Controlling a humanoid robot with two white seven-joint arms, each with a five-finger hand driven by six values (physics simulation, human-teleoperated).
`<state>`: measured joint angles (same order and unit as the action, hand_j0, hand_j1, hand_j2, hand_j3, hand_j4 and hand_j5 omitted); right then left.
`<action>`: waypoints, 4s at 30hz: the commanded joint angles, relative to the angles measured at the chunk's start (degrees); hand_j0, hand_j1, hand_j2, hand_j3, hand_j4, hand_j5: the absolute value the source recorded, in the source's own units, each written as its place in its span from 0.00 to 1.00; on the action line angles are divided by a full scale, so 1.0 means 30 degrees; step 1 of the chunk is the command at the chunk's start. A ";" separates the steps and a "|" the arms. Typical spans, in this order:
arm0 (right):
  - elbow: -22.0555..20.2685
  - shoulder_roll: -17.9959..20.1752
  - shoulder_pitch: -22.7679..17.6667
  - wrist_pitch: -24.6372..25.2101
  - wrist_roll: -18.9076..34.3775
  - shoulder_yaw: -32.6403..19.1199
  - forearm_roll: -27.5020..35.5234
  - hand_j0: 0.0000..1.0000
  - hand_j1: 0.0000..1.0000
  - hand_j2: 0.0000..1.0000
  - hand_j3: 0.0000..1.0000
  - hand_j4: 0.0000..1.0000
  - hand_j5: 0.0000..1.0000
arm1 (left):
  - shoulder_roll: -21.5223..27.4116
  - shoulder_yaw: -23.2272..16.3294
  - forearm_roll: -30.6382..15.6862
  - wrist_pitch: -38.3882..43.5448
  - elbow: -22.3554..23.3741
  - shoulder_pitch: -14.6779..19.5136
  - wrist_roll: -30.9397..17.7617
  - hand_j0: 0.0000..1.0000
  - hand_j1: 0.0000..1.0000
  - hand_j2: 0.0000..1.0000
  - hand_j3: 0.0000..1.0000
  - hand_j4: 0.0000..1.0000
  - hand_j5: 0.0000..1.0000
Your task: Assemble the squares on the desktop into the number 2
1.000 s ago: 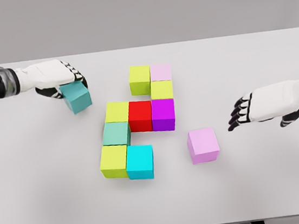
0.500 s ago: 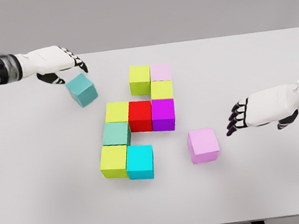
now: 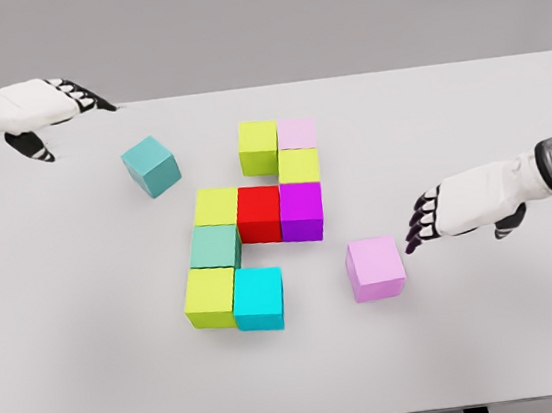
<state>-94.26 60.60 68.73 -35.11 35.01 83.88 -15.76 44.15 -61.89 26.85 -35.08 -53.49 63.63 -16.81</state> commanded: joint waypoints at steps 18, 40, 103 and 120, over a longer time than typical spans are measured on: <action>-0.0836 -0.0542 -0.0030 0.0036 -0.0004 0.0018 -0.0050 0.98 0.98 0.98 0.98 0.98 0.98 | 0.1513 -0.1783 0.0221 0.0028 -0.2824 -0.1143 -0.0197 0.92 0.92 0.92 0.92 0.92 0.92; -0.0866 -0.0542 -0.0001 0.0036 -0.0004 -0.0099 -0.0665 0.98 0.98 0.98 0.98 0.98 0.98 | -0.1271 -0.1607 0.0485 0.0028 -0.0100 -0.0704 -0.0226 0.94 0.94 0.94 0.94 0.94 0.94; -0.1833 -0.2651 -0.0030 0.0036 -0.0004 -0.0275 -0.0548 0.98 0.98 0.98 0.98 0.98 0.98 | -0.1915 -0.1812 0.0602 0.0028 -0.0598 -0.0938 -0.0489 0.97 0.97 0.97 0.97 0.97 0.97; -0.1657 -0.2827 -0.0030 0.0036 -0.0004 -0.0363 -0.0490 0.98 0.98 0.98 0.98 0.98 0.98 | -0.2911 -0.1724 0.0631 0.0028 0.1423 -0.0381 -0.0489 0.99 0.99 0.99 0.99 0.99 0.99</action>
<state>-99.22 52.37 68.64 -35.12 35.02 82.84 -17.44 35.64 -67.21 28.97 -35.08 -49.89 62.49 -18.31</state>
